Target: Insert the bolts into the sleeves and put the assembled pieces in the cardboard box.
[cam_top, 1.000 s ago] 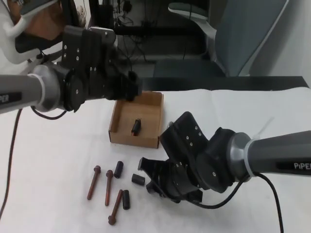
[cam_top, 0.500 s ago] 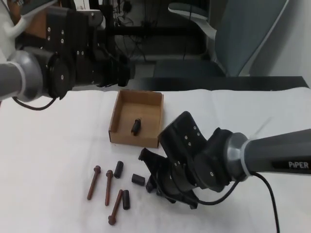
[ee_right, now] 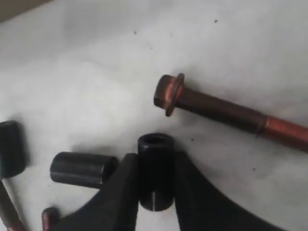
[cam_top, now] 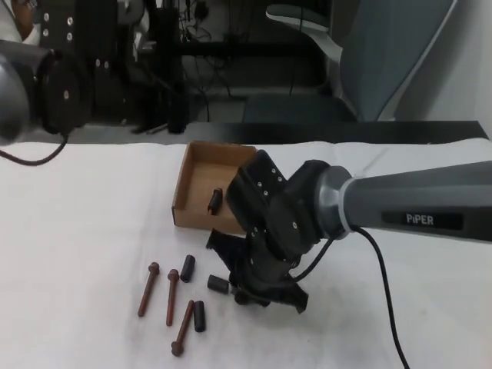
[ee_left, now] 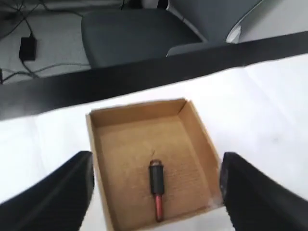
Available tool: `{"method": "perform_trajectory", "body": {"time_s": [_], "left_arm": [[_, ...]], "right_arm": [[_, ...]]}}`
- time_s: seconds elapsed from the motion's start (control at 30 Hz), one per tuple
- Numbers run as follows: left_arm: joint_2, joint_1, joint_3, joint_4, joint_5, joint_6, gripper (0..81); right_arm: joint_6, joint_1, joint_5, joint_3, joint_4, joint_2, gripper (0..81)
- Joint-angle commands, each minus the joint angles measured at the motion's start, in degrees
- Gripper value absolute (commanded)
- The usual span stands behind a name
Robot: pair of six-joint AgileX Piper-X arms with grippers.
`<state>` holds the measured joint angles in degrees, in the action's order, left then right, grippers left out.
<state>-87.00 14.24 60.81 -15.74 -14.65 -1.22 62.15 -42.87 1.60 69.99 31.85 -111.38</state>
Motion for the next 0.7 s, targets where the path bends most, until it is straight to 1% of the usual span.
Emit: {"method": "perform_trajectory", "body": {"time_s": [0.0,0.07,0.1,0.17,0.23,0.27,0.37,0.4,0.5,0.6,0.67], "left_arm": [[1.01,-0.85,-2.73,-2.74,-2.50,1.22,61.6],[1.80,-1.00,-5.55,-4.48,-5.91,1.22,55.9],[2.35,-1.00,-7.41,-6.05,-6.66,1.22,54.6],[3.04,-0.61,-9.67,-9.38,-7.27,2.22,54.5],[3.16,-0.05,-11.08,-12.65,-6.55,6.48,54.5],[3.16,0.31,-11.40,-13.58,-4.47,7.36,54.5],[2.69,1.30,-11.72,-15.80,8.14,7.67,54.5],[2.41,1.55,-11.72,-15.82,10.07,7.67,54.5],[1.12,1.76,-11.72,-15.80,10.76,7.67,54.5],[-1.10,1.87,-11.72,-16.77,15.16,7.78,54.5],[-2.89,1.87,-11.72,-17.60,15.80,9.33,54.5]], "right_arm": [[-5.92,0.16,5.39,-0.26,3.15,1.17,0.6],[-11.69,0.16,8.27,-0.26,2.90,3.25,0.6],[-14.85,0.16,8.88,-0.26,2.65,4.25,0.6],[-22.46,0.16,9.59,-0.75,0.81,6.95,0.6],[-26.26,-0.14,9.65,-1.61,-2.17,10.00,0.6],[-26.36,-0.25,9.65,-2.16,-3.83,11.56,0.6],[-26.18,-0.92,8.73,-2.85,-7.07,15.53,0.6],[-26.75,-1.15,7.73,-2.84,-7.68,16.77,0.6],[-29.28,-2.21,5.82,-2.84,-7.69,19.65,0.6],[-31.63,-3.61,5.82,-2.84,-6.71,22.19,0.6],[-32.28,-4.37,5.82,-2.84,-6.91,23.41,0.6]]}}
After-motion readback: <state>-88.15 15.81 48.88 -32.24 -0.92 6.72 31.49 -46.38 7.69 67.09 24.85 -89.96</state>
